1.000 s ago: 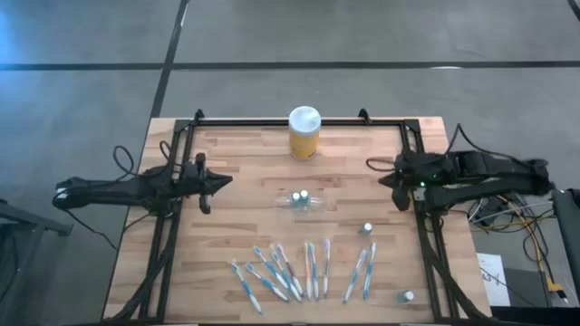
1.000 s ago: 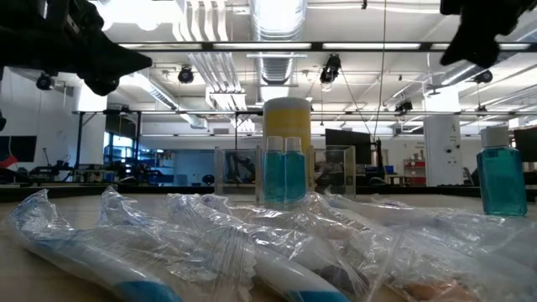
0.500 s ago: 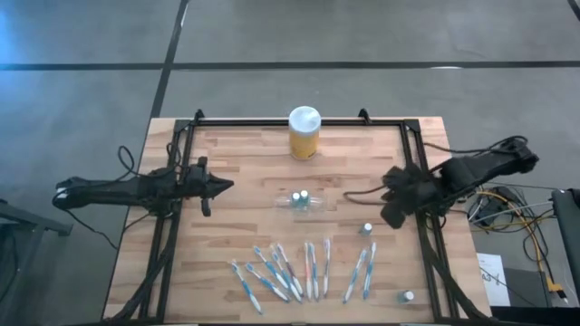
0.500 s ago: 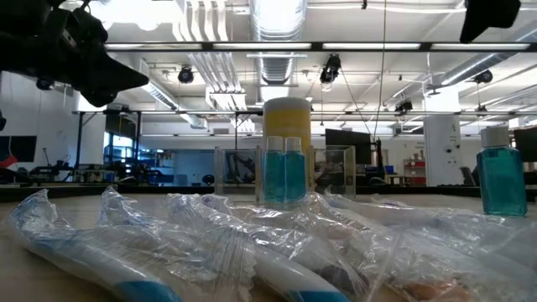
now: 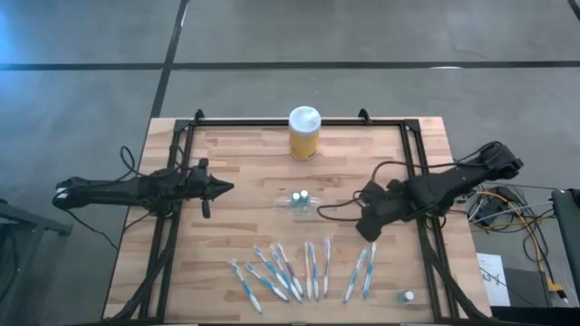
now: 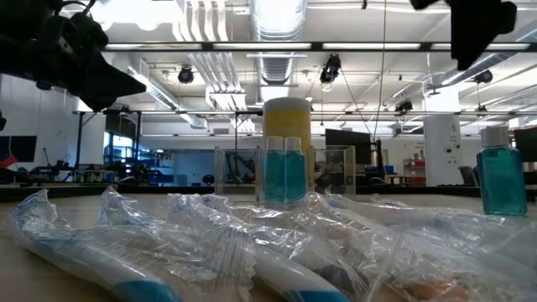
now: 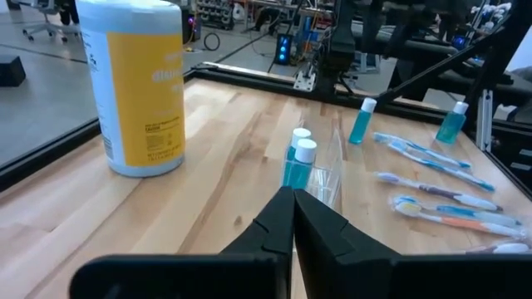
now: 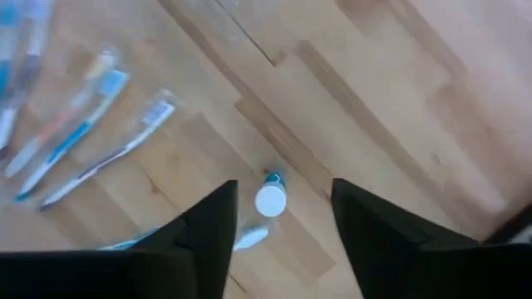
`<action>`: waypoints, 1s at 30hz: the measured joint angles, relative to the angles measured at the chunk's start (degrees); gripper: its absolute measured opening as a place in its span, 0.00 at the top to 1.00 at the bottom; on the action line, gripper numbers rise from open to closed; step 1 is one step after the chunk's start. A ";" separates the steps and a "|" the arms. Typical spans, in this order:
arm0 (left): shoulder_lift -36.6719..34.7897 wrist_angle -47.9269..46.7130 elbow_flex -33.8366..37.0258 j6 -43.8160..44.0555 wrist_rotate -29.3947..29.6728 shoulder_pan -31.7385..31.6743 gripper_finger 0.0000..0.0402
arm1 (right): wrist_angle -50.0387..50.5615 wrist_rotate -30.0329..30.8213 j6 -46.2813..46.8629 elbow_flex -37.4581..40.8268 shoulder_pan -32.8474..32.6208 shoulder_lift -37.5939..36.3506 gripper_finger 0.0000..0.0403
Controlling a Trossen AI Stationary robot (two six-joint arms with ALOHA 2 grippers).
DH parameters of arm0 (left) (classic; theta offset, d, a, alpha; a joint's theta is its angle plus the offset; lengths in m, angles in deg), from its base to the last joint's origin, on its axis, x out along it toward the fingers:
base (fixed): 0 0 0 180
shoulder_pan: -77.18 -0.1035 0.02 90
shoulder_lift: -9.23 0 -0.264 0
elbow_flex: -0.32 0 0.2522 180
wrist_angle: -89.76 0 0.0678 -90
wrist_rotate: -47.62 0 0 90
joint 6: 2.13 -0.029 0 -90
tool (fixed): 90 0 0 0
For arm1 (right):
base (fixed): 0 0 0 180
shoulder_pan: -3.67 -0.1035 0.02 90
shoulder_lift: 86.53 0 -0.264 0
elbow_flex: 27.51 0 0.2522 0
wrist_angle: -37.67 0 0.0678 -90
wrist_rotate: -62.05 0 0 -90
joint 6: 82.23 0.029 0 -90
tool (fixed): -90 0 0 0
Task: Pick & Place toothbrushing station
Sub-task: Put the blue mouthwash into the transparent organizer
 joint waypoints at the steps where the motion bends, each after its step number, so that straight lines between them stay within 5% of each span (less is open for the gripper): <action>1: 0.00 -0.01 0.12 -0.01 -0.06 0.00 0.97 | 0.22 -1.06 1.29 0.38 0.35 0.71 0.47; 20: 0.00 0.05 0.40 0.47 -1.83 -0.01 0.97 | -5.59 -11.20 4.29 6.83 1.30 8.27 0.42; 30: 0.00 0.05 0.40 0.69 -2.44 0.01 0.97 | -8.38 -11.50 5.43 9.27 1.30 8.13 0.44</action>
